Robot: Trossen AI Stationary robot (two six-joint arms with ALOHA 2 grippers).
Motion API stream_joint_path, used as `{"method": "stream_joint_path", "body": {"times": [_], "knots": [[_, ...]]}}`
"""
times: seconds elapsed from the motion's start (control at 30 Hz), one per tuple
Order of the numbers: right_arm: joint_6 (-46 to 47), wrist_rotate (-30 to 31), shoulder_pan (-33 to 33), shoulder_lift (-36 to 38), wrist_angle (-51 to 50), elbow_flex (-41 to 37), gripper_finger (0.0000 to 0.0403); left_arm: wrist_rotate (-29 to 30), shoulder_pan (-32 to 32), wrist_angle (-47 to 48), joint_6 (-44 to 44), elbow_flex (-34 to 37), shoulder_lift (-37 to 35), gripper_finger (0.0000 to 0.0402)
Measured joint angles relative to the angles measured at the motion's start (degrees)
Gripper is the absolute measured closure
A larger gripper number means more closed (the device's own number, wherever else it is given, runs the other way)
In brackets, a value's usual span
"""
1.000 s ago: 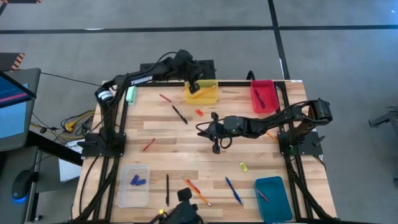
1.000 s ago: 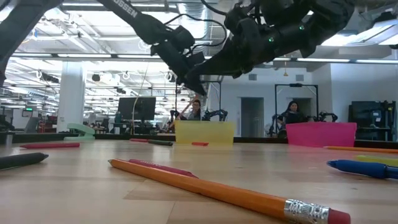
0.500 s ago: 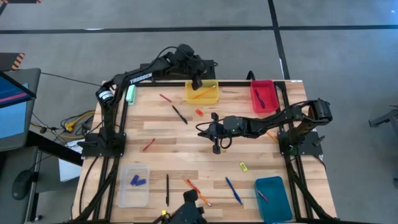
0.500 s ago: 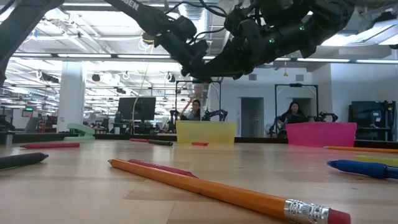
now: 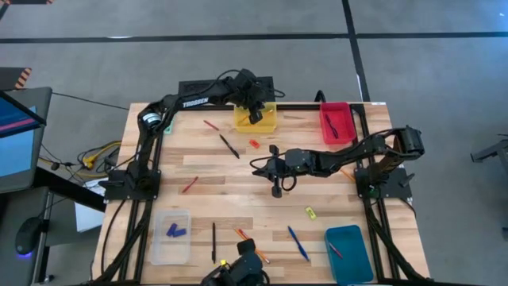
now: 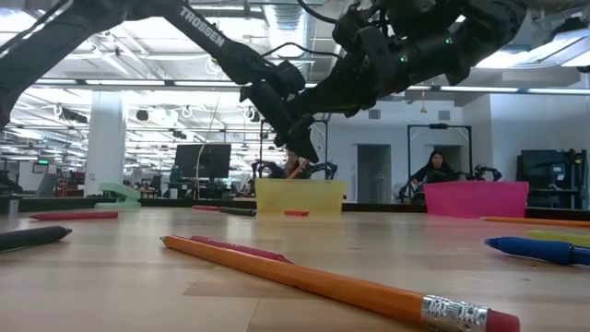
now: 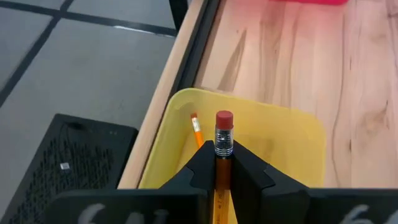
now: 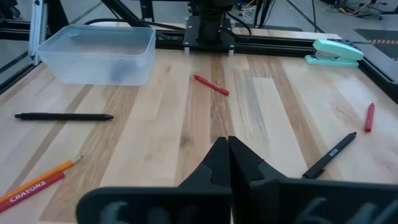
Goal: Sort crayons/erasers/pens/pencils in bins
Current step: Put the orange pencil into the yellow bin, then put the black pen into the red bin
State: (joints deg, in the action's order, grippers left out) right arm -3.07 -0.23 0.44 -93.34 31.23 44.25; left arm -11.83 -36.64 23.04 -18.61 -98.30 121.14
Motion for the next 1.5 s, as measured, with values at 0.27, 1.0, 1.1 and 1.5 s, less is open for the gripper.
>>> {"method": "stream_joint_path", "body": {"times": [0.27, 1.0, 1.1, 1.5], "knots": [[0.0, 0.02, -0.03, 0.0, -0.8, 0.0, 0.0394, 0.57, -0.04, 0.77, -0.22, -0.46, 0.0, 0.0332], [0.96, 0.46, -0.08, 0.0, -3.77, -0.02, 0.0399, -0.88, 4.96, -19.36, -0.16, 23.44, -23.14, 0.0396], [1.53, 0.68, -0.08, 0.0, -4.45, -0.02, 0.04, -1.06, 7.17, -30.89, 1.21, 35.01, -28.35, 0.04], [4.7, 4.79, 0.19, 0.0, -4.54, -0.02, 0.0398, 4.06, 16.58, -62.3, 11.74, 68.31, -45.14, 0.0398]]}}
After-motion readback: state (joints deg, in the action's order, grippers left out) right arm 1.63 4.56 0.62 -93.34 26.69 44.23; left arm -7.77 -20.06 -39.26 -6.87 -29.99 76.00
